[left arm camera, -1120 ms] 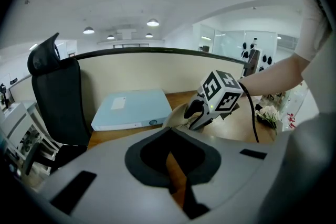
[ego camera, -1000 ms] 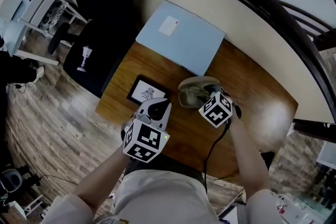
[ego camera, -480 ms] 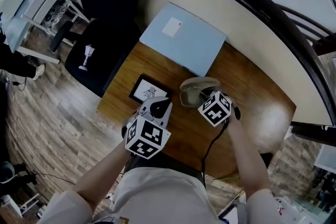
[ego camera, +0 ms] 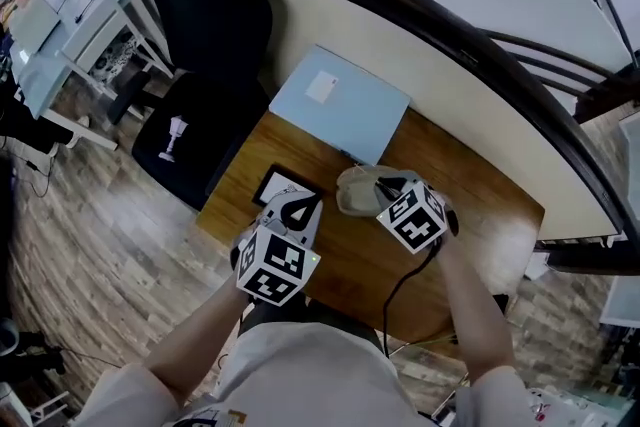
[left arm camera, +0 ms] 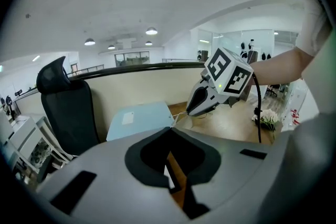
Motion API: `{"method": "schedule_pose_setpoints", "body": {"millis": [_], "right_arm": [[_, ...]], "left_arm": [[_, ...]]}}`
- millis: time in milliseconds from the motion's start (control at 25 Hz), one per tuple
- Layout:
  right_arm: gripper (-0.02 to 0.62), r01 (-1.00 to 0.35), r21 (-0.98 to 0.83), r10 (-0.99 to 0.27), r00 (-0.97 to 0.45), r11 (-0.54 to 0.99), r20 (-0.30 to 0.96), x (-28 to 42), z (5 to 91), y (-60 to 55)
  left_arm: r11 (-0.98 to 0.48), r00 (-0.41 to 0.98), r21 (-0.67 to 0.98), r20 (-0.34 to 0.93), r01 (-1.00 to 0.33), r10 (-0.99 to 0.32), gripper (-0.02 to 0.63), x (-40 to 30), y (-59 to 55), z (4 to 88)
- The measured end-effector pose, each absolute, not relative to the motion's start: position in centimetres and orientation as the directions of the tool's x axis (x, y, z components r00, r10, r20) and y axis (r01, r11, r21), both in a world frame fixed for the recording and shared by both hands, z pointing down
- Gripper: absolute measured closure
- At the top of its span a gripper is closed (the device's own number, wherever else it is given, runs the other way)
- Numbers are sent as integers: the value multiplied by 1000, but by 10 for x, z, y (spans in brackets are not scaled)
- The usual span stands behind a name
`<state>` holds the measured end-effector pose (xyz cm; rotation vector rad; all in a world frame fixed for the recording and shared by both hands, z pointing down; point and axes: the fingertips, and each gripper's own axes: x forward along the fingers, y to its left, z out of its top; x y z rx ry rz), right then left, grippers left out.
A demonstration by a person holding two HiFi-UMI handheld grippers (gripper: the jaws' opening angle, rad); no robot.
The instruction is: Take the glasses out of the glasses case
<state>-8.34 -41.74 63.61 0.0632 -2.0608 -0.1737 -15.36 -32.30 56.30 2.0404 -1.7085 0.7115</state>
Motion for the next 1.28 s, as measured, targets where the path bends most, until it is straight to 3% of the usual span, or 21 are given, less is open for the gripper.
{"method": "schedule_pose_setpoints", "body": {"millis": [280, 680, 1040, 1280], "right_arm": [[565, -42, 250, -219, -633, 967, 742, -88, 517, -407], [563, -260, 300, -375, -815, 918, 441, -57, 362, -374], [561, -472, 221, -511, -842, 853, 171, 4, 277, -350], [561, -553, 58, -556, -829, 831, 58, 37, 260, -338]], "left_arm": [[-163, 96, -90, 501, -983, -860, 604, -165, -324, 488], [-105, 30, -211, 332, -972, -943, 604, -175, -318, 384], [-72, 29, -266, 162, -961, -986, 604, -153, -297, 314], [-31, 12, -247, 76, -969, -997, 604, -151, -281, 285]]}}
